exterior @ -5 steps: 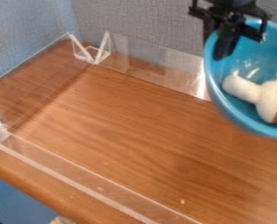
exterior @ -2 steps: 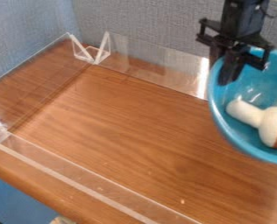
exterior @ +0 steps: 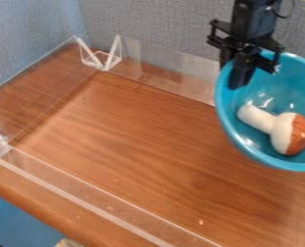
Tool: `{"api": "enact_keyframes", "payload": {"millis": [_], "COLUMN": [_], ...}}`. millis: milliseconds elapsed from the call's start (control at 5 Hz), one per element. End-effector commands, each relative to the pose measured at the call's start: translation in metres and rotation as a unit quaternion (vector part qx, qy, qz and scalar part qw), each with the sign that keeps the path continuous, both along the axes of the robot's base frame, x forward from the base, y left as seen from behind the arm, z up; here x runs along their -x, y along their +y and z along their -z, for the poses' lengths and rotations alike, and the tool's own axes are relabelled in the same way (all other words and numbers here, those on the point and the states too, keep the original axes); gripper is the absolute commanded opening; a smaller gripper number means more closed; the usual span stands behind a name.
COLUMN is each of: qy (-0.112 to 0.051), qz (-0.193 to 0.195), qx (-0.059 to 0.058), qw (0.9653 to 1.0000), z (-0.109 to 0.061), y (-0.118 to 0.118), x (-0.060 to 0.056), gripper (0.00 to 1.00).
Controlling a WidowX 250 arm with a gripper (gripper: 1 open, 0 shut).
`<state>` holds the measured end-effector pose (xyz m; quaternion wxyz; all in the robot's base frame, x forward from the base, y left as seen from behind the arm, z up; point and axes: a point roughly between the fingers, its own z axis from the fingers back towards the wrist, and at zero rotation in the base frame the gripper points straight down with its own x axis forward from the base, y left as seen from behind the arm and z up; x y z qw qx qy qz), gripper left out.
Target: Remove the mushroom from inside the blue bowl and put it on the table
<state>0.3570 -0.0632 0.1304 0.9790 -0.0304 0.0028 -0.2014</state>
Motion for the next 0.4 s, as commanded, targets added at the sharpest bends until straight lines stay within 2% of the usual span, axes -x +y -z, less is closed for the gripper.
{"api": "enact_keyframes", "payload": {"millis": [0,200], "qy": [-0.057,-0.069], "qz": [-0.003,-0.026], "qx": [0.008,0.014], "qw": [0.9984,0.9972], "z": [-0.0447,-0.0537], "y": [0.0214,0.0136], "x": [-0.0008,0.0077], "gripper": [0.00,0.00]}}
